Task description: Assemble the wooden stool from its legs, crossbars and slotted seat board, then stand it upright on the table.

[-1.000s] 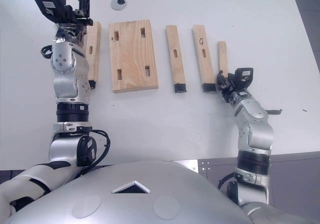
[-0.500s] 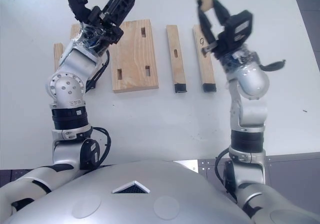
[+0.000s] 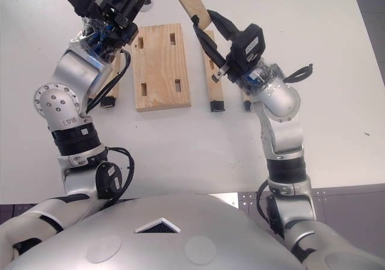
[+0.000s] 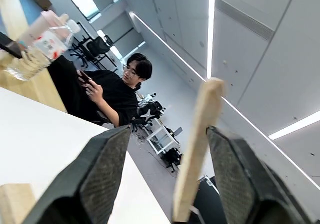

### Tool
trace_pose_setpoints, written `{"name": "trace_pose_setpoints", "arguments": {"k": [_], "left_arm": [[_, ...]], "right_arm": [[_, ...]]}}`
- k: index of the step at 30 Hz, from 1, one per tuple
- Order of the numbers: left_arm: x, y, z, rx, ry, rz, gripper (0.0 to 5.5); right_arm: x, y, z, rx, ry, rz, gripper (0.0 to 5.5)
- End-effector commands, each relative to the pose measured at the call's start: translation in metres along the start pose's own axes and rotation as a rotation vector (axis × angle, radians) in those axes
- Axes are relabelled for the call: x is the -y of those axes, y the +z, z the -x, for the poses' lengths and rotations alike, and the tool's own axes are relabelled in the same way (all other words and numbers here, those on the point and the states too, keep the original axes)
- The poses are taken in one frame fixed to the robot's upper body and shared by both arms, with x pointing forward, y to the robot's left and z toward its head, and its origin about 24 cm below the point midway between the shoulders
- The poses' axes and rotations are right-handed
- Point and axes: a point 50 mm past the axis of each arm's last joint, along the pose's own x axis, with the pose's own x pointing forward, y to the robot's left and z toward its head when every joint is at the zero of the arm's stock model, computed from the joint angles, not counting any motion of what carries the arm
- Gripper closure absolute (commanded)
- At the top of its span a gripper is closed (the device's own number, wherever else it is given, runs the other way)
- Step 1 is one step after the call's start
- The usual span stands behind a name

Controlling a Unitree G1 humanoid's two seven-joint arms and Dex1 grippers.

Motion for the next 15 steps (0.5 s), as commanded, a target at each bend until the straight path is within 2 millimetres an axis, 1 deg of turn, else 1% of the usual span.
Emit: {"name": "trace_pose_setpoints", "arguments": {"k": [1,4,8,10,13,15], "left_arm": [[-0.001,-0.004,0.005,-0.03,0.001,-0.003,2.75],[-0.004,-0.005,0.005,-0.029,0.015,-0.004,2.75],[-0.003,-0.002,0.003,-0.014,0.016,-0.012,2.75],[-0.004,0.0,0.003,-0.008,0.031,-0.029,2.75],[-0.01,0.001,0.004,0.001,0.068,-0.051,3.11],[-0.012,-0.001,0.006,-0.02,0.08,-0.089,3.47]], "right_arm": [[0.0,0.001,-0.005,0.004,-0.021,-0.042,4.21],[-0.003,-0.001,-0.004,-0.008,-0.009,-0.041,4.21],[-0.019,-0.007,0.001,-0.044,0.096,-0.003,4.21],[-0.022,-0.009,0.003,-0.054,0.116,-0.004,4.21],[-0.024,-0.011,0.003,-0.064,0.122,-0.006,4.21],[-0.023,-0.011,0.003,-0.064,0.113,0.009,4.21]]}}
